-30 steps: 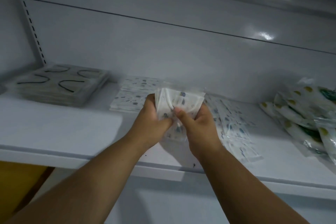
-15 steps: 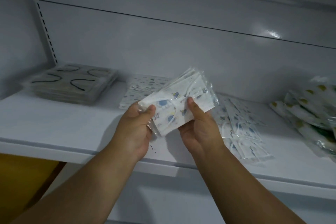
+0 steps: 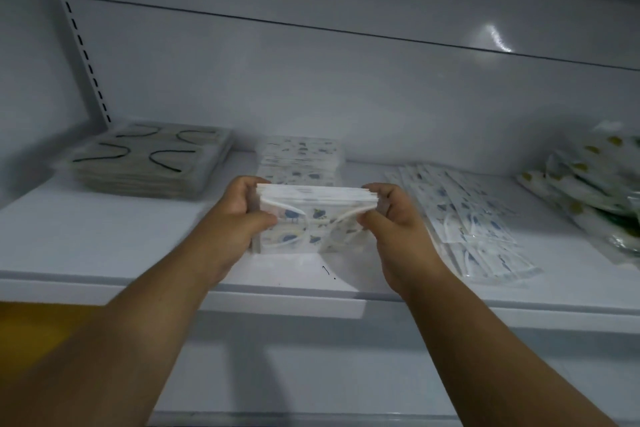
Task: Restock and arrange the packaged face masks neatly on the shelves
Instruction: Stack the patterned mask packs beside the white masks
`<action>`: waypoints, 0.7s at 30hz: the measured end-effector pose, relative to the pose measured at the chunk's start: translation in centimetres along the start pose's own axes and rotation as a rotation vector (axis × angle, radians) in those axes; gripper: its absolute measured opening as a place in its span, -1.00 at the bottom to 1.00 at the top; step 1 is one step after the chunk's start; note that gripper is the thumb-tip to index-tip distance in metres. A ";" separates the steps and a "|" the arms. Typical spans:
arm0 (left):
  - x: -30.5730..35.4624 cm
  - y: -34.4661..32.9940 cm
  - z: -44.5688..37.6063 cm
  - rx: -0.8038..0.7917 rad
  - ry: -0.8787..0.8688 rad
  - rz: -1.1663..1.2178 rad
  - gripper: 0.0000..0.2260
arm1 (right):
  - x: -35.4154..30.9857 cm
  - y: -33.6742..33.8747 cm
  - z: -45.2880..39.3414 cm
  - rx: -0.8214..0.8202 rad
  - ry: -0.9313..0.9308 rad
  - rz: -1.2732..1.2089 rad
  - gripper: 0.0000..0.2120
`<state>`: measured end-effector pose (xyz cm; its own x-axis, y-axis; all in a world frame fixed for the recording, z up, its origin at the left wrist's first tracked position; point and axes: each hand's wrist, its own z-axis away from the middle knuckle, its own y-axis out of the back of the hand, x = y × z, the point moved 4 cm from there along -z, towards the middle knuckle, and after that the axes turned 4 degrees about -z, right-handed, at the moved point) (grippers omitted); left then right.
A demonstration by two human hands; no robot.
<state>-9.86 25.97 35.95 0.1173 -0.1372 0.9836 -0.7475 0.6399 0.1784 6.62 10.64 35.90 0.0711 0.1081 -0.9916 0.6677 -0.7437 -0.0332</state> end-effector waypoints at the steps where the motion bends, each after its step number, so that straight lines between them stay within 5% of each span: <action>1: -0.3 0.0 0.0 0.024 0.000 0.002 -0.63 | 0.1 0.0 0.1 0.024 -0.007 0.003 -0.72; 5: -0.5 -0.7 0.1 -0.030 0.008 0.013 -0.64 | 0.1 -0.6 0.4 0.059 -0.072 0.081 -0.84; 11: -1.0 0.9 -0.3 0.041 -0.016 -0.029 -0.73 | -0.2 0.1 0.3 0.170 -0.010 0.114 -0.75; 14: -1.4 0.6 -0.6 0.025 -0.053 -0.167 -0.91 | 0.3 -0.3 0.7 0.192 -0.050 0.065 -0.84; 21: -1.3 0.8 -0.8 -0.017 -0.036 -0.343 -0.94 | 0.5 -1.1 0.2 0.208 -0.092 0.104 -0.83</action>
<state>-10.06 27.23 34.85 0.3363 -0.3727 0.8649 -0.6576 0.5645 0.4989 5.81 11.37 35.42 0.0576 -0.0295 -0.9979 0.4929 -0.8684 0.0542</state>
